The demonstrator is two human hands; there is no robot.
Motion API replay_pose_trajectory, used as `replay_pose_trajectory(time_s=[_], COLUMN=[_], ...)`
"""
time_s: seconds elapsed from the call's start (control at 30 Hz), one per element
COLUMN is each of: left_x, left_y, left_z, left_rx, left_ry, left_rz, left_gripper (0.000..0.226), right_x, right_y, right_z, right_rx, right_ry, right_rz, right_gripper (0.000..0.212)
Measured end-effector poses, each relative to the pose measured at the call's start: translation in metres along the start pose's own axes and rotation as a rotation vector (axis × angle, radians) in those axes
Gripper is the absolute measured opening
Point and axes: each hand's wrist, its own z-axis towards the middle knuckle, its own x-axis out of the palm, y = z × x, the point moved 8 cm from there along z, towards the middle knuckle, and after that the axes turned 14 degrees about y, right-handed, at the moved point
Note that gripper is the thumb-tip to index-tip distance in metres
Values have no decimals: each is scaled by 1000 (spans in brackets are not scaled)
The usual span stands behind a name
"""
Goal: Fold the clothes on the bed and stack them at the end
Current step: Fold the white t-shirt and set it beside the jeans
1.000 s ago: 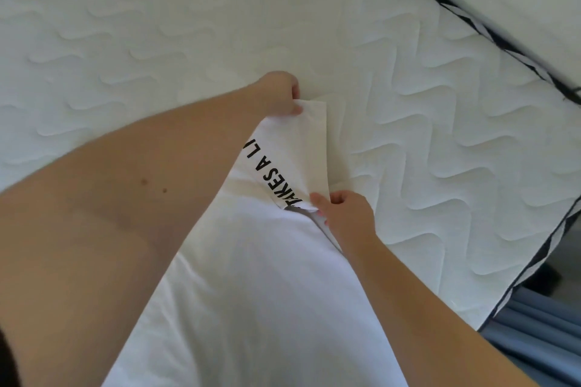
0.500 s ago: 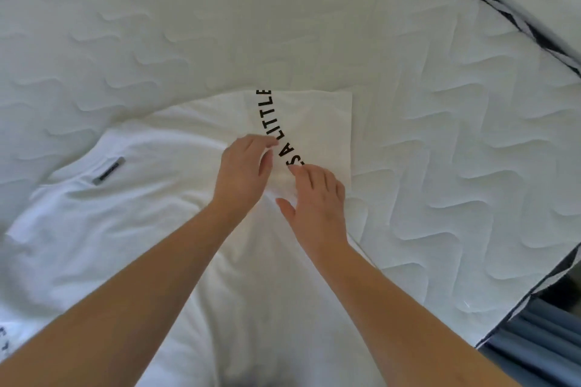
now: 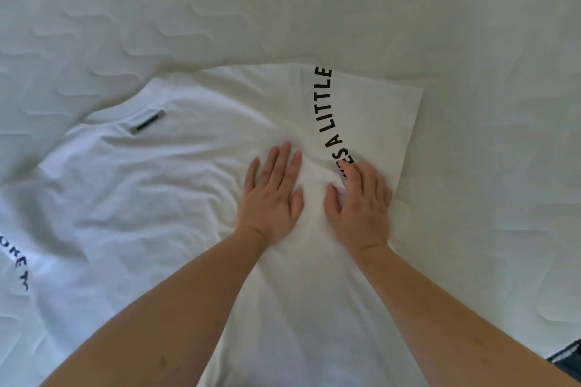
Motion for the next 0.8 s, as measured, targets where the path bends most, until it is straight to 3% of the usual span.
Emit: replay_pose_trajectory(time_s=[0.27, 0.47, 0.63, 0.8], left_x=[-1, 4, -23, -35], left_y=[-2, 1, 15, 62], left_z=[-1, 2, -2, -70], left_rx=[41, 21, 113, 33], left_ry=[-73, 76, 278, 209], left_rz=[-7, -63, -322, -482], left_gripper=[57, 60, 57, 55], right_x=[7, 8, -6, -7], right_y=[9, 12, 25, 40], right_z=[7, 9, 6, 9], right_rx=[-85, -63, -72, 41], right_ry=[63, 63, 83, 231], right_rz=[-138, -151, -194, -266], right_gripper=[53, 51, 50, 50])
